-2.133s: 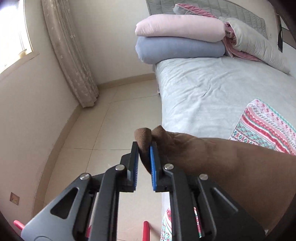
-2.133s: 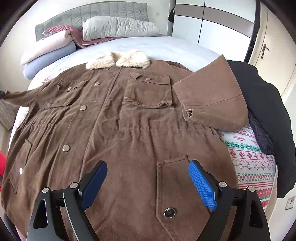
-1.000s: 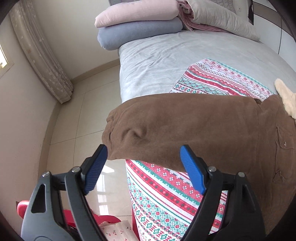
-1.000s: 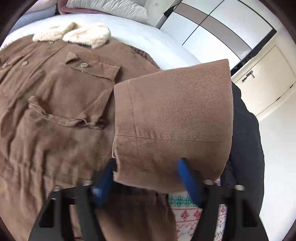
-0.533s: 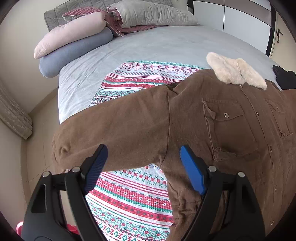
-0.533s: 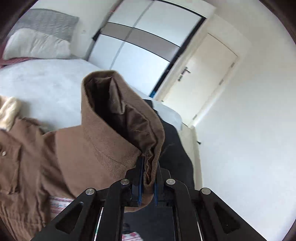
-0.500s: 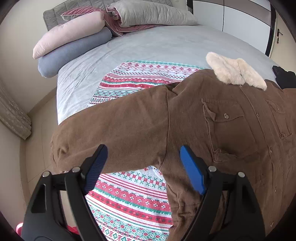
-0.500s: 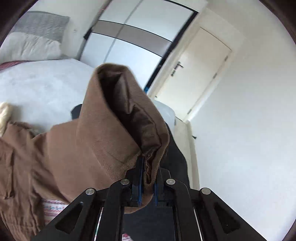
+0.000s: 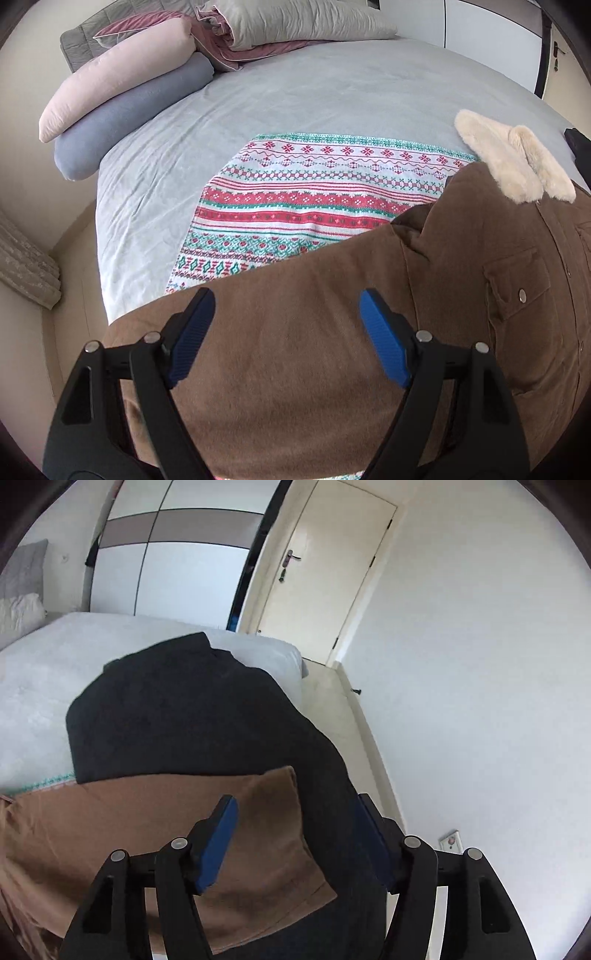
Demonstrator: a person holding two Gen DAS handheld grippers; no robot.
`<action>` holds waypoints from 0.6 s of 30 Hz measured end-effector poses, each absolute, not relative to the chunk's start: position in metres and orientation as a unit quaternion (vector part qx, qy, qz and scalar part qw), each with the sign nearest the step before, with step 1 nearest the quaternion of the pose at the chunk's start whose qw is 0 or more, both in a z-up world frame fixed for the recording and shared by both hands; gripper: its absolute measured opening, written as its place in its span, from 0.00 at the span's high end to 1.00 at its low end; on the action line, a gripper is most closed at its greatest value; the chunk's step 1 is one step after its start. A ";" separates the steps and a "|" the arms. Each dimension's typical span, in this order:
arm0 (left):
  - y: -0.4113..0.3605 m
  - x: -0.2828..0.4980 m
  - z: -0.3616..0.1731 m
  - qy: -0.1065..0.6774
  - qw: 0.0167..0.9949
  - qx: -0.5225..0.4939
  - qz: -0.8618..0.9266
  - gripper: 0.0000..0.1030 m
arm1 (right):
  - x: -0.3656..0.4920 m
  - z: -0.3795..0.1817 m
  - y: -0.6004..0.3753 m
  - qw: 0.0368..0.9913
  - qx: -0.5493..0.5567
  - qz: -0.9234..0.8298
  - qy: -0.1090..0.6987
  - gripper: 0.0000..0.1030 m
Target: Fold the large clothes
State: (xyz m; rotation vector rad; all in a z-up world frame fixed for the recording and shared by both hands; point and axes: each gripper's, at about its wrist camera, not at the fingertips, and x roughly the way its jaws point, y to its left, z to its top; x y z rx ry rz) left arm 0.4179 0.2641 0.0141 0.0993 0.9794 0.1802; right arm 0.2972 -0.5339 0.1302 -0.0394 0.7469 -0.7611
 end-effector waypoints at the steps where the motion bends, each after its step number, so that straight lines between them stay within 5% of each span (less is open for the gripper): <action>1: 0.263 0.428 0.011 0.470 0.878 0.046 0.078 0.21 | 0.303 0.133 -0.523 0.870 -0.014 -0.344 0.352 0.33; 8: 0.243 0.488 -0.026 0.501 0.865 0.021 -0.013 0.22 | 0.360 0.112 -0.422 0.906 -0.014 -0.215 0.365 0.30; 10: 0.237 0.493 -0.041 0.522 0.852 0.024 -0.031 0.34 | 0.372 0.100 -0.394 0.910 -0.029 -0.177 0.373 0.30; 11: 0.235 0.493 -0.046 0.537 0.842 0.011 -0.050 0.60 | 0.380 0.091 -0.379 0.911 -0.041 -0.163 0.376 0.30; 14: 0.233 0.478 -0.036 0.515 0.856 -0.019 -0.042 0.86 | 0.390 0.061 -0.334 0.909 -0.078 -0.130 0.387 0.30; 18: 0.250 0.454 -0.011 0.422 0.904 -0.063 0.025 0.88 | 0.405 0.028 -0.301 0.911 -0.096 -0.100 0.388 0.30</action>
